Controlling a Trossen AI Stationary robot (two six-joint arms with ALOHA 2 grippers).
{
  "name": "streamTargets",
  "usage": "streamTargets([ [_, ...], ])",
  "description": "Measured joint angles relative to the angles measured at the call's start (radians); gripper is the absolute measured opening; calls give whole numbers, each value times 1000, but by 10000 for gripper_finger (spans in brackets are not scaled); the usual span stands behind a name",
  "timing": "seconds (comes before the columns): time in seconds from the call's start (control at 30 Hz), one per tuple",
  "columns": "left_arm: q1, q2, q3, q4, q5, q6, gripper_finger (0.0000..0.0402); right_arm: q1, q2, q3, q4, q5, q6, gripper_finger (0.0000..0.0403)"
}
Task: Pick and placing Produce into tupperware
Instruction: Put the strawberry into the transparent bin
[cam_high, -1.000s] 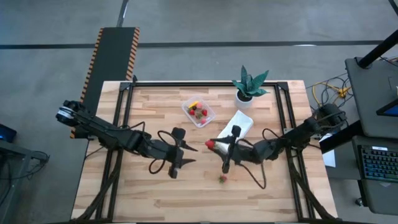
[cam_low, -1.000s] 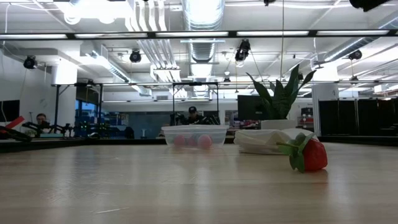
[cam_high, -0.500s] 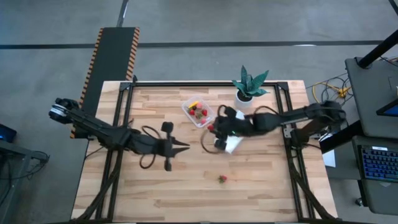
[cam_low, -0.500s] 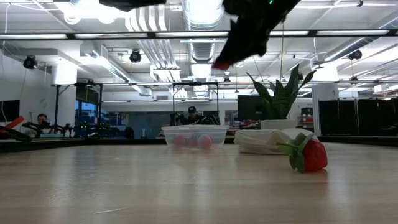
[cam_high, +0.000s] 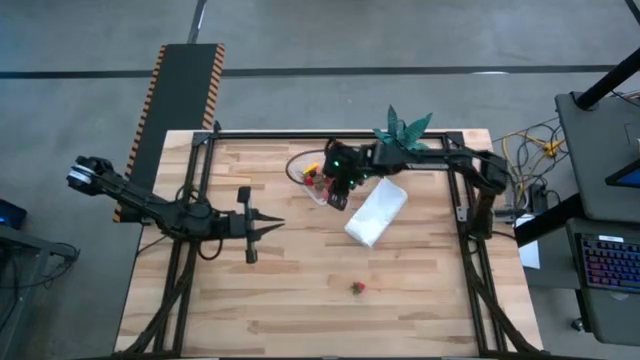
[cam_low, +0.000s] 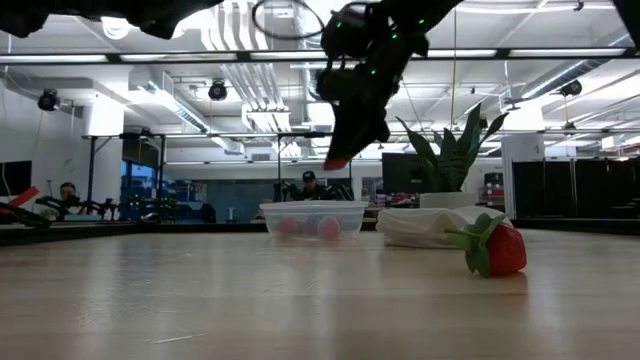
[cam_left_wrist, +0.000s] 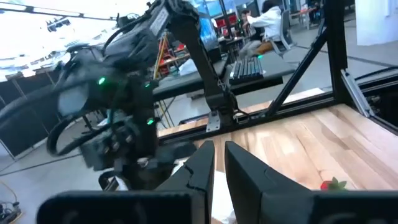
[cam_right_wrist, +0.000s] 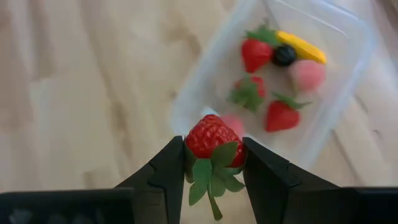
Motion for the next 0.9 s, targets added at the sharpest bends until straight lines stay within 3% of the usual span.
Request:
streamTargets([
  [0.3, 1, -38, -39, 11, -8, 8, 24, -96, 186, 205, -235, -130, -14, 126],
  [0.9, 1, -33, -38, 6, -14, 9, 24, -127, 396, 502, -448, -117, -15, 127],
])
